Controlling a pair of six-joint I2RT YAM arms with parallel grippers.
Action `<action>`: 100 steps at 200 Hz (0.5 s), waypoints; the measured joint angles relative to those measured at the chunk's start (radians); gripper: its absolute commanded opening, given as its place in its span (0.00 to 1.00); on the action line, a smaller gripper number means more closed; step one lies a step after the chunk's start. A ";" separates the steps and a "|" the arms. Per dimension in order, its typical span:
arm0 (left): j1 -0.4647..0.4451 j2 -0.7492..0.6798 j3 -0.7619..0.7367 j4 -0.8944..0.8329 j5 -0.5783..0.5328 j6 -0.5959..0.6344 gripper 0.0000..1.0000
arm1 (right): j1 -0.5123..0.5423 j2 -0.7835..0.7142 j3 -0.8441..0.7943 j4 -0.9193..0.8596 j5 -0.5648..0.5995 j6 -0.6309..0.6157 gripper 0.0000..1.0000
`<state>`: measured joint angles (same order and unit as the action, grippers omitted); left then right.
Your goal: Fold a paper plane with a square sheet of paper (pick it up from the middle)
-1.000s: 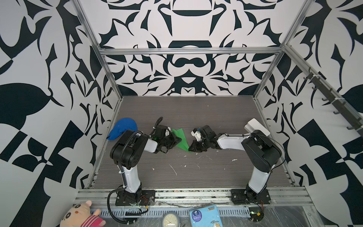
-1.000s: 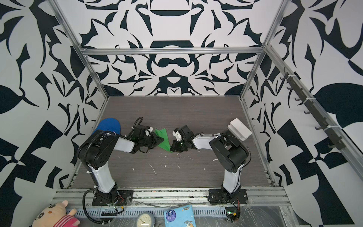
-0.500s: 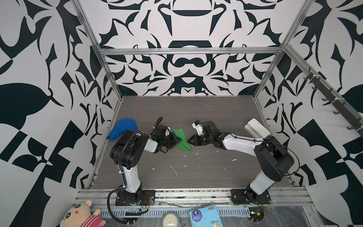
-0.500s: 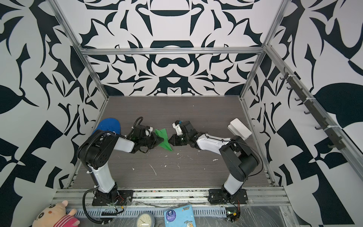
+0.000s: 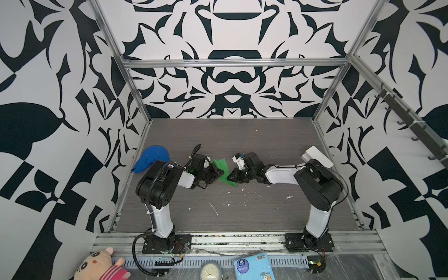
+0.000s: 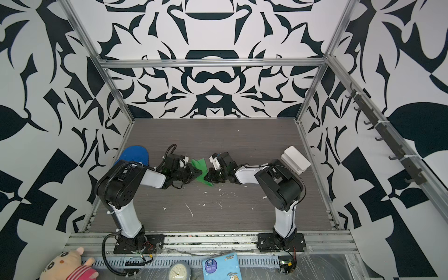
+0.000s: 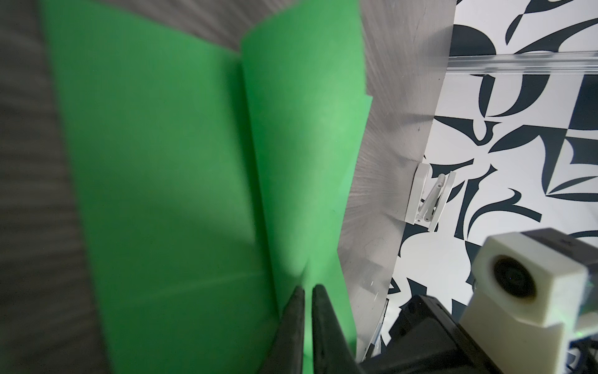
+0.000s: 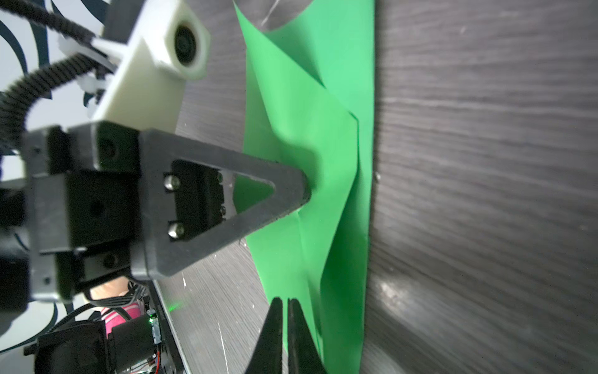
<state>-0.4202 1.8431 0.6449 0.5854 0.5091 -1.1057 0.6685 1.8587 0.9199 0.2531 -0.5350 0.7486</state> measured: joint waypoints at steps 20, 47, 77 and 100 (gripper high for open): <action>0.000 0.000 0.000 0.000 0.000 0.000 0.12 | -0.009 0.000 -0.002 0.015 0.005 0.016 0.10; 0.000 0.000 0.000 0.000 0.000 0.001 0.12 | -0.021 0.000 -0.022 0.023 0.013 0.040 0.10; 0.000 0.000 0.000 0.000 0.000 0.003 0.12 | -0.026 0.005 -0.026 0.024 0.002 0.051 0.10; 0.000 0.000 0.000 0.000 0.000 0.003 0.12 | -0.026 0.011 -0.027 0.029 -0.015 0.058 0.10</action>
<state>-0.4202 1.8431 0.6449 0.5854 0.5095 -1.1027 0.6422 1.8698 0.8925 0.2817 -0.5503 0.8066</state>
